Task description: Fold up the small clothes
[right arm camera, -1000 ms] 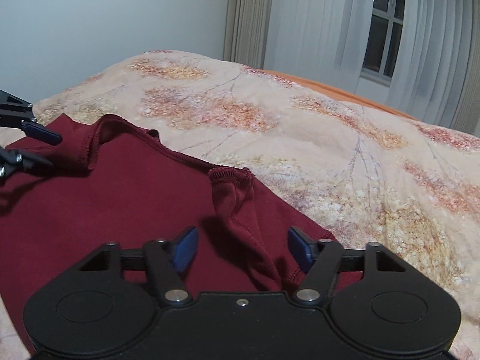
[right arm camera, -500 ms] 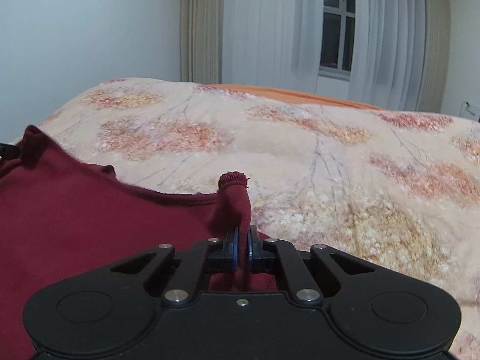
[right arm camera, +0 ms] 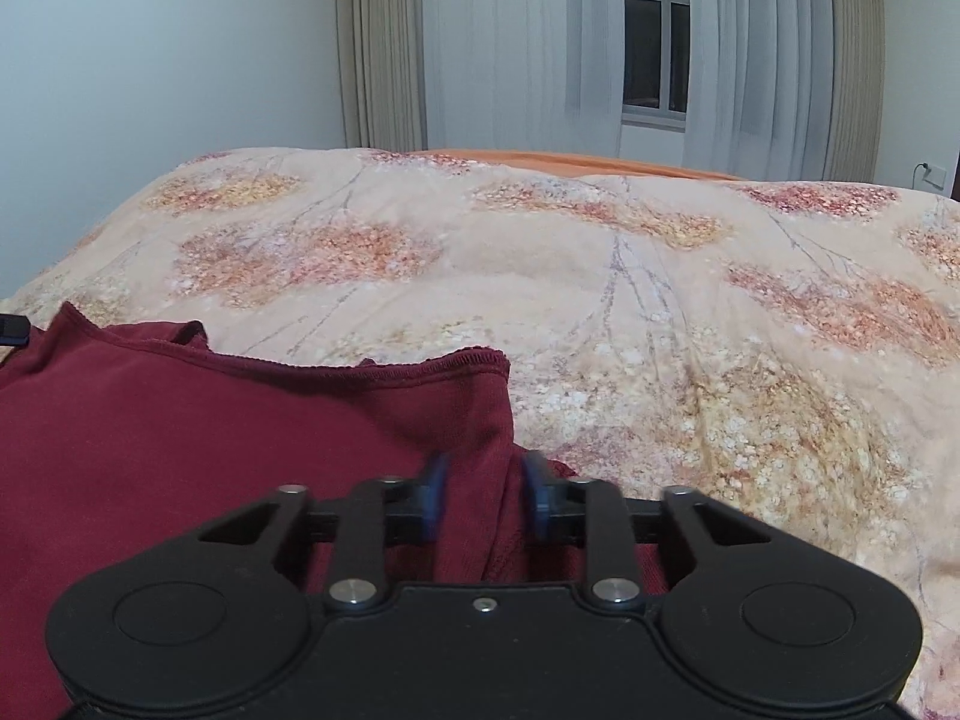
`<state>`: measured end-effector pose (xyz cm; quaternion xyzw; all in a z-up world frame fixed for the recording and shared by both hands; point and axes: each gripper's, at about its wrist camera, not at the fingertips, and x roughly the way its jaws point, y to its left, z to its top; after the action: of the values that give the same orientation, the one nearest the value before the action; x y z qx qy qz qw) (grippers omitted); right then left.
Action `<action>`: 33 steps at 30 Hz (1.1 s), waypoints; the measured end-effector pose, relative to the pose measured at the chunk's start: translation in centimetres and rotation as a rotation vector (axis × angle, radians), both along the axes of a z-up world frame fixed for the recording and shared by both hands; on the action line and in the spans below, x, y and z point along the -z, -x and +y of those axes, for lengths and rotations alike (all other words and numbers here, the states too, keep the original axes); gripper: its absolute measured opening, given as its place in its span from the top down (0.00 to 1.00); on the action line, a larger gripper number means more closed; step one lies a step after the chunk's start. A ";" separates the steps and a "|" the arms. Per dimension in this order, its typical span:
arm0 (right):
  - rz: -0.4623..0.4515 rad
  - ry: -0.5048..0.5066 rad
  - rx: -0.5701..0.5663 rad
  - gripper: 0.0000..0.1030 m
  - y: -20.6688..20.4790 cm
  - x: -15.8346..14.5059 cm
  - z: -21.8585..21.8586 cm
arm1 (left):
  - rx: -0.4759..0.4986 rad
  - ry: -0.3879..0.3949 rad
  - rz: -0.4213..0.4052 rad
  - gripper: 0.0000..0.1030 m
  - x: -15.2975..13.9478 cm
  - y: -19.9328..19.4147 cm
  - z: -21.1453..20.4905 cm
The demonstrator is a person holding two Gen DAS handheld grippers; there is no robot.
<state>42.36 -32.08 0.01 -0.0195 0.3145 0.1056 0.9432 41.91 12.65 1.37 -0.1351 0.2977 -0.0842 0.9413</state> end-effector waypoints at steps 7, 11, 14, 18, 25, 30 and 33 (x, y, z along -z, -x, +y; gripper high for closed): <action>-0.103 0.102 0.007 0.05 5.8 -1.2 0.4 | 0.076 -0.197 -0.156 0.08 -0.6 5.4 -5.1; -0.171 0.180 0.017 0.01 10.7 -0.9 1.7 | 0.054 -0.314 -0.249 0.04 0.4 10.0 -7.8; -0.205 0.226 0.045 0.01 13.8 0.1 2.6 | 0.043 -0.366 -0.269 0.03 1.4 12.6 -8.7; -0.214 0.310 0.125 0.01 16.2 1.9 3.2 | -0.005 -0.371 -0.168 0.03 3.2 13.3 -8.2; -0.222 0.280 0.242 0.01 17.6 3.5 2.1 | -0.130 -0.187 -0.094 0.03 5.7 13.4 -4.0; -0.230 0.251 0.271 0.01 17.6 4.6 2.1 | -0.131 -0.235 -0.116 0.02 6.5 14.0 -4.7; -0.249 0.276 0.276 0.01 17.9 4.9 2.5 | -0.134 -0.236 -0.116 0.02 6.3 14.0 -4.8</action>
<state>24.45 -29.59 -4.89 -0.1178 0.2067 -0.0715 0.9686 27.94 7.86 -4.97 -0.0379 0.2407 0.0066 0.9698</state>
